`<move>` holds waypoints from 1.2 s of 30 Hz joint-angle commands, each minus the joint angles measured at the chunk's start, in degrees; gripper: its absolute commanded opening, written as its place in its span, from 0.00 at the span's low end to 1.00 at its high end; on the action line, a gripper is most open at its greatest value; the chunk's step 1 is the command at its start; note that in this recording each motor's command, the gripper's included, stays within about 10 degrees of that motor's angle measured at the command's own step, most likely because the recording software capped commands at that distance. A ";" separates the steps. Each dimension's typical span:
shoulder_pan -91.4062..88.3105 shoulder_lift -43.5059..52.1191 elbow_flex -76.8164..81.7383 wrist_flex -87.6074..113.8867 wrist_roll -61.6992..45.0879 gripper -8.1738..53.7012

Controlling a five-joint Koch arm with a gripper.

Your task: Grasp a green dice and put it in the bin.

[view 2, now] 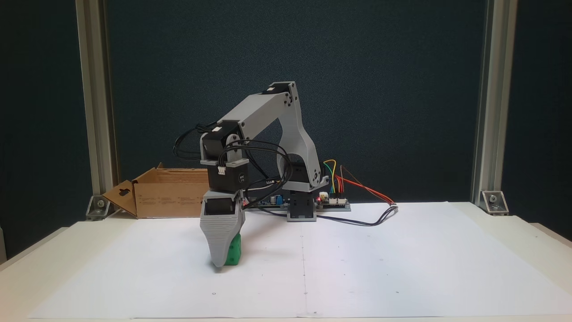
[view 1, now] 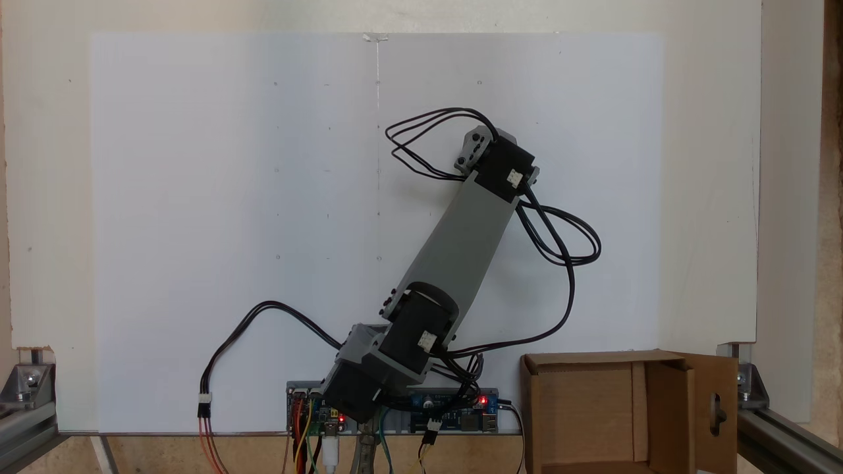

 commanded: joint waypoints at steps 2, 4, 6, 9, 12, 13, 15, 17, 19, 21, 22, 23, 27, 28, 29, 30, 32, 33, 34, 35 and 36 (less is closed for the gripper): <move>-0.26 0.62 -0.62 -0.26 -3.87 0.83; -0.35 0.62 -0.62 -0.26 -3.87 0.83; -0.44 0.62 -0.62 -0.35 -3.87 0.83; -0.53 0.62 -0.62 -1.49 -3.87 0.83; -0.44 0.53 -0.62 -1.93 -3.87 0.81; -0.35 0.53 -0.62 -2.11 -3.87 0.81; -0.26 0.53 -0.53 -2.11 -3.96 0.81; -0.09 0.44 -0.53 -2.11 -3.96 0.81; 0.18 0.44 -0.62 -2.11 -3.96 0.81; 0.26 0.44 -0.53 -2.11 -3.96 0.79; 0.26 0.44 -0.44 -2.11 -4.04 0.78; 0.26 0.44 -0.44 -2.11 -4.04 0.76; 0.18 0.44 0.53 -2.11 -3.96 0.68; 0.09 0.35 0.97 -2.11 -4.04 0.65; 0.00 0.35 1.23 -2.11 -3.96 0.62; -0.09 0.35 1.49 -2.11 -4.04 0.59; -0.18 0.35 1.85 -2.11 -3.96 0.52; -0.18 0.35 1.93 -2.11 -3.96 0.48; -0.18 0.35 2.02 -2.11 -3.96 0.43; -0.18 0.35 2.02 -2.11 -3.96 0.36; -0.18 0.35 2.02 -2.11 -3.96 0.33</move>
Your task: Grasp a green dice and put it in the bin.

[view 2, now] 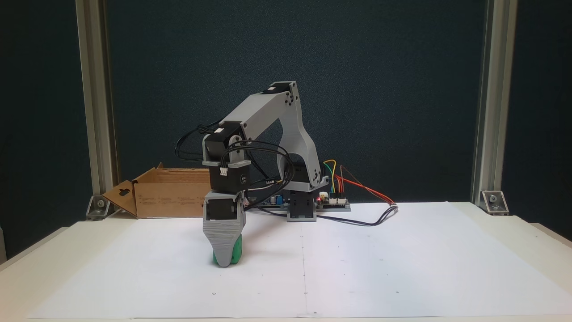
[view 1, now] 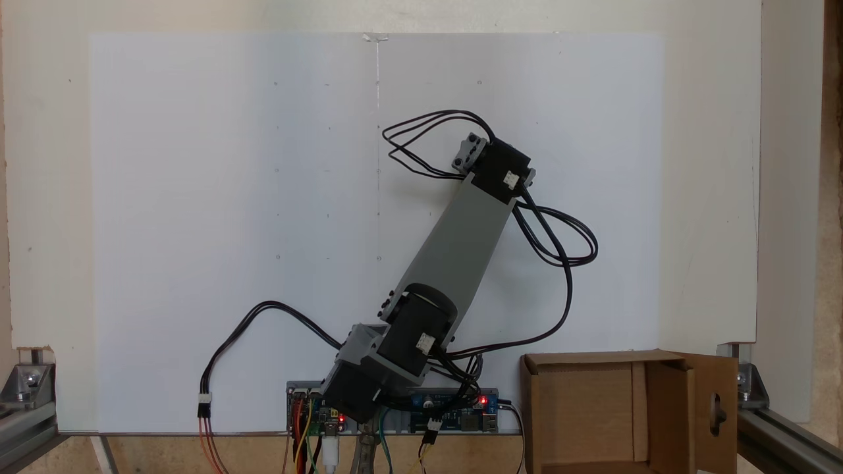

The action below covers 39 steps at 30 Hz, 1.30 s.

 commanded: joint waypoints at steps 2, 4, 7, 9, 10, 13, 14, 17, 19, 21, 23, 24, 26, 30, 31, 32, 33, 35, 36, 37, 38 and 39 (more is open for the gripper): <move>-0.09 0.26 -0.09 0.53 -3.96 0.32; -0.09 0.26 -0.18 0.62 -3.96 0.32; -0.09 1.23 -0.18 1.32 -3.60 0.32; 0.00 3.60 -0.53 1.93 -2.11 0.32; 0.00 5.01 -1.58 3.25 -1.23 0.32; -0.09 8.79 -8.35 12.13 3.25 0.32; -0.09 9.84 -11.34 15.47 4.75 0.32; -0.26 12.74 -20.04 24.77 9.58 0.32; -0.18 14.59 -24.79 29.62 13.62 0.32; 1.41 16.44 -28.30 34.01 18.26 0.32; 4.39 18.37 -31.29 37.09 22.83 0.32; 6.06 19.34 -32.43 38.14 25.21 0.32; 9.67 20.65 -34.19 39.29 29.86 0.32; 19.16 21.36 -36.21 39.20 32.61 0.32; 21.88 21.27 -36.47 39.11 32.52 0.32; 25.05 21.27 -37.18 39.02 32.52 0.32; 27.77 21.27 -37.88 38.85 32.34 0.32; 37.44 21.09 -40.78 38.14 30.59 0.32; 39.99 20.57 -41.22 37.53 29.79 0.32; 42.36 20.04 -41.31 36.39 29.36 0.32; 45.00 19.51 -41.40 35.16 29.18 0.32; 47.37 18.54 -41.66 34.28 29.18 0.32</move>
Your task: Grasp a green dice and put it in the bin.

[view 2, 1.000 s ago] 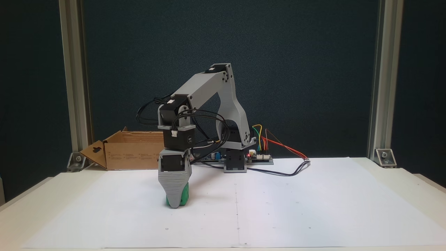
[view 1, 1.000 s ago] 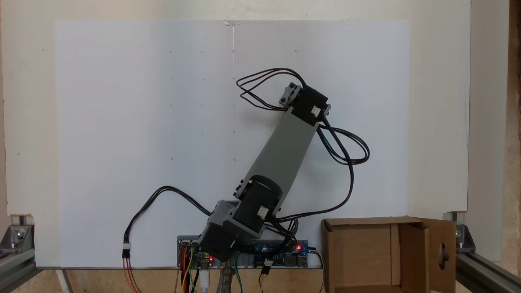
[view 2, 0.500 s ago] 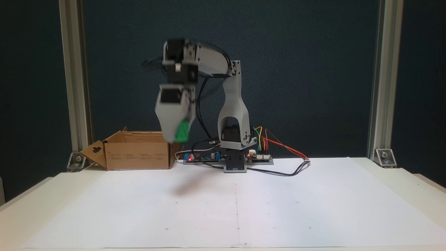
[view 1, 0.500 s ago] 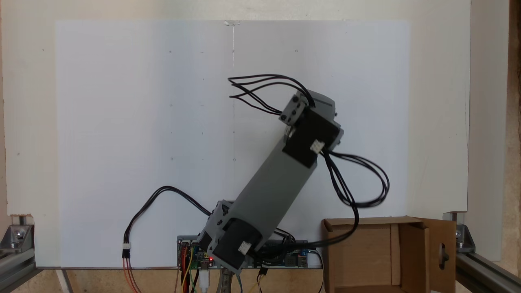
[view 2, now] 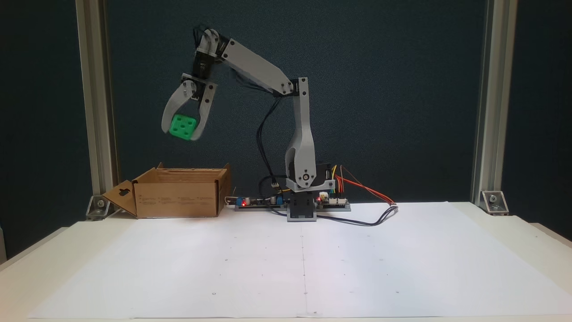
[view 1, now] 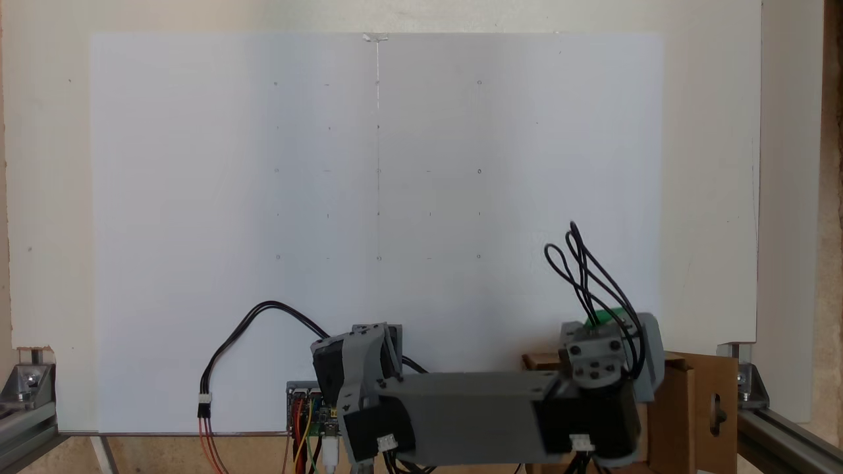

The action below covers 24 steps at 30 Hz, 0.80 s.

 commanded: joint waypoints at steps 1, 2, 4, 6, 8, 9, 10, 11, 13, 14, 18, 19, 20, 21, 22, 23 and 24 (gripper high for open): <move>5.10 -1.23 -3.60 -1.58 -0.88 0.32; 7.29 -1.85 -3.69 -2.46 -0.88 0.32; 11.51 -3.52 -3.69 -3.52 -0.88 0.32; 15.21 -5.45 -3.69 -4.48 -0.97 0.32; 18.19 -7.56 -3.69 -5.62 -0.97 0.32; 19.51 -8.70 -3.69 -6.33 -0.97 0.32; 20.57 -10.11 -3.69 -6.77 -1.05 0.32; 21.53 -11.43 -3.69 -7.12 -1.05 0.32; 23.64 -13.97 -3.69 -8.00 -1.23 0.32; 24.43 -15.12 -3.69 -8.00 -1.93 0.32; 26.46 -19.16 -3.69 -8.00 -3.87 0.32; 26.72 -20.04 -3.60 -8.00 -4.13 0.32; 26.72 -20.57 -3.60 -7.91 -4.48 0.32; 26.81 -21.09 -3.60 -7.91 -4.92 0.32; 26.89 -21.27 -3.60 -7.91 -5.89 0.34; 26.89 -21.45 -3.60 -7.91 -6.86 0.41; 26.89 -21.45 -3.60 -7.91 -8.96 0.54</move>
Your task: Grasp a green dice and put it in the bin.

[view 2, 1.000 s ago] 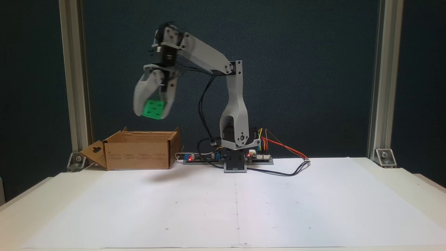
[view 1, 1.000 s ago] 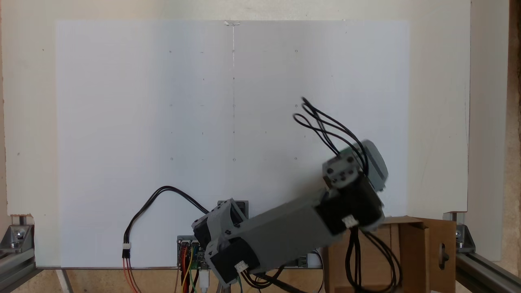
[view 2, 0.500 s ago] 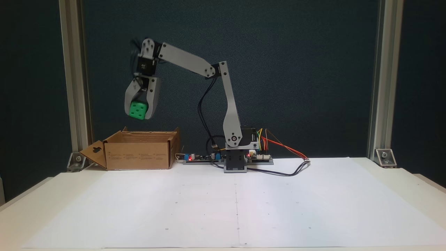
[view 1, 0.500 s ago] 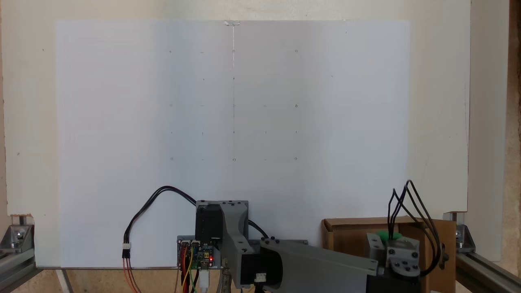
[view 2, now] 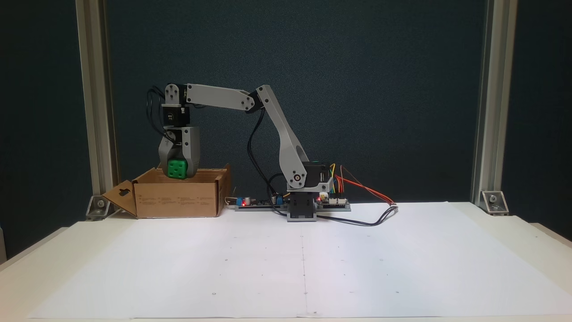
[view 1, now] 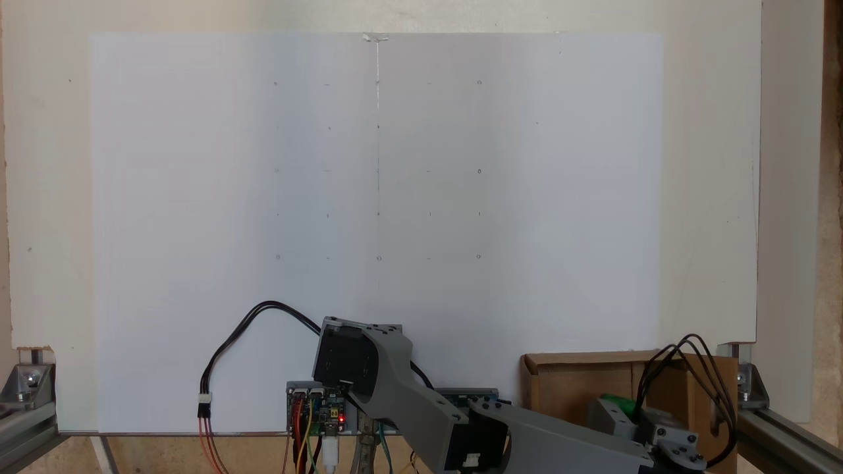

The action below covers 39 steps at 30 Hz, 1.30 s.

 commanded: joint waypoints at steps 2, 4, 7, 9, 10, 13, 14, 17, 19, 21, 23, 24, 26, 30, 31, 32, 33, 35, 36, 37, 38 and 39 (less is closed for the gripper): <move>0.53 0.62 -3.60 -0.26 -6.50 0.69; 0.53 0.62 -3.60 -0.88 -6.68 0.78; 0.70 0.79 -3.69 -2.02 -6.50 0.86; 0.26 3.96 -3.69 -3.34 -5.98 0.86; -0.79 6.24 -3.69 -3.87 -5.01 0.86; -6.15 13.18 -3.69 -4.83 0.35 0.86; -8.88 15.47 -3.69 -5.10 2.20 0.86; -20.39 20.04 -3.69 -5.10 4.75 0.86; -28.19 21.36 -3.60 -4.83 5.80 0.86; -36.46 22.24 -3.60 -4.92 6.50 0.86; -44.72 22.59 -3.60 -5.36 6.42 0.86; -48.85 22.59 -3.60 -5.89 6.42 0.86; -57.02 22.76 -3.60 -7.47 6.50 0.86; -73.54 23.91 -2.81 -8.00 6.50 0.86; -77.68 24.52 -2.11 -8.44 6.50 0.86; -80.24 25.40 -0.97 -9.49 6.50 0.86; -82.35 26.10 0.26 -10.63 6.50 0.86; -86.84 28.56 4.48 -13.80 6.50 0.86; -88.77 29.62 6.68 -15.47 6.50 0.86; -90.35 30.76 9.76 -17.75 6.42 0.86; -92.20 32.26 13.27 -21.36 6.42 0.86; -93.52 33.93 17.40 -24.33 6.42 0.86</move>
